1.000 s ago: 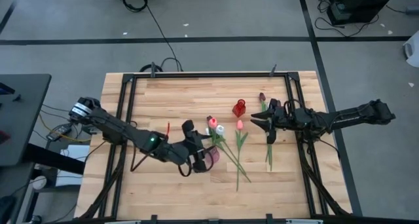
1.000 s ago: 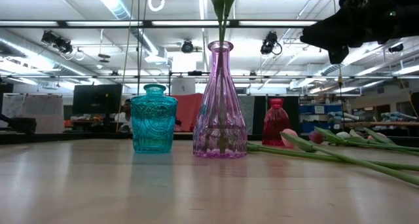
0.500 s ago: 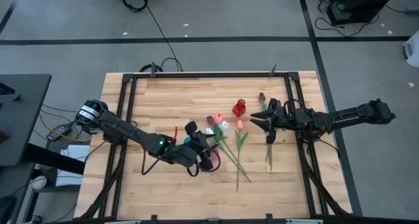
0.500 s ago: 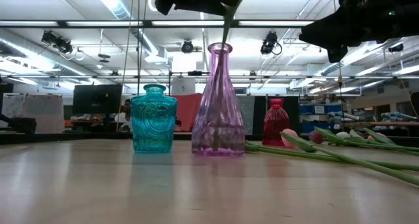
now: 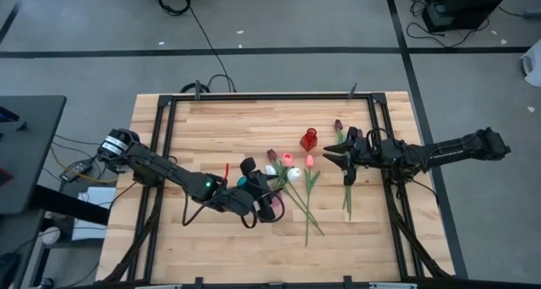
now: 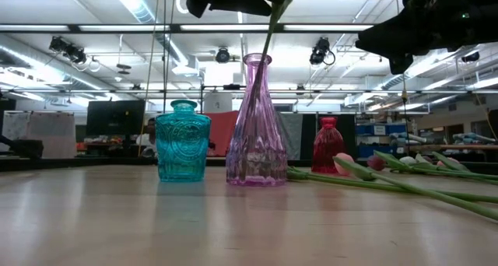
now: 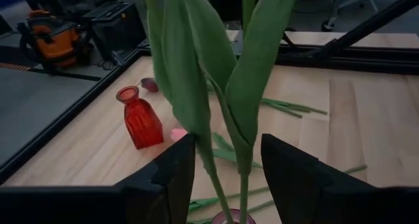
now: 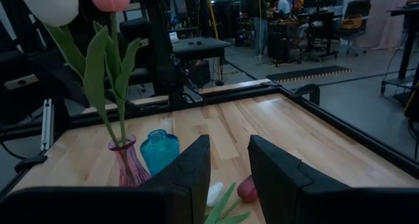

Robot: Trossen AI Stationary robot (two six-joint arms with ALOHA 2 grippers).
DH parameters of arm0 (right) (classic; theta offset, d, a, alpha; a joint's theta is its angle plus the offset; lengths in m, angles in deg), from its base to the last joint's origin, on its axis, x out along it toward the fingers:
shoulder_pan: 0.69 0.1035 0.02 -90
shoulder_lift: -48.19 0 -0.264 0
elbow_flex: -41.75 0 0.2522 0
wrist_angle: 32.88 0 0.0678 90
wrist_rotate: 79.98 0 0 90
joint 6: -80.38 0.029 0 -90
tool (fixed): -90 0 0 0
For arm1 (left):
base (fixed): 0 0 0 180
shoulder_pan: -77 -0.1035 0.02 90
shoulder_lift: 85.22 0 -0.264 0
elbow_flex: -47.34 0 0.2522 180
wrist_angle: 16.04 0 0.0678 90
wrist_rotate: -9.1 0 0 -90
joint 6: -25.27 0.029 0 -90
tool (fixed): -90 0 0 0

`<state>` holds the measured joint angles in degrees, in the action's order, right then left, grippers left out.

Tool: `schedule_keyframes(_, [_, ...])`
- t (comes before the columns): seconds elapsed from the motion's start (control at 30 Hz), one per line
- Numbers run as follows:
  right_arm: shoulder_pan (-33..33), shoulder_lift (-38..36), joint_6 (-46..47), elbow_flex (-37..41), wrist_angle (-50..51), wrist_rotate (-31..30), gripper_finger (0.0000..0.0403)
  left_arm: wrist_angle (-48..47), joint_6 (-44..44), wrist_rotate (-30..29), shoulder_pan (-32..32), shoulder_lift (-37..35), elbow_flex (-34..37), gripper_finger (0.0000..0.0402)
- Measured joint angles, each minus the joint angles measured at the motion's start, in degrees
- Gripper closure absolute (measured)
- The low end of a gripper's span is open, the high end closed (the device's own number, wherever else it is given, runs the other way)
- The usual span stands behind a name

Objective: Sort flowers into vase by color
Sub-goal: Put the bottom left white tulip into the blue vase

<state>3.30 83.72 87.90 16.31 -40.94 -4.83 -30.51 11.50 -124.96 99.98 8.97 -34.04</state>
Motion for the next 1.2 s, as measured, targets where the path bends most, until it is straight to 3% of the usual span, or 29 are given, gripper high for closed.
schedule_keyframes(0.77, [0.0, 0.0, 0.27, 0.0, 0.03, 0.0, 0.0285, -0.46, 0.08, -0.55, 2.27, -0.04, 0.0, 0.0394])
schedule_keyframes(1.2, [0.0, 0.0, 0.47, 0.0, 0.02, 0.36, 0.0285, -0.46, 0.12, -0.21, 3.35, -0.15, 0.0, 0.0395])
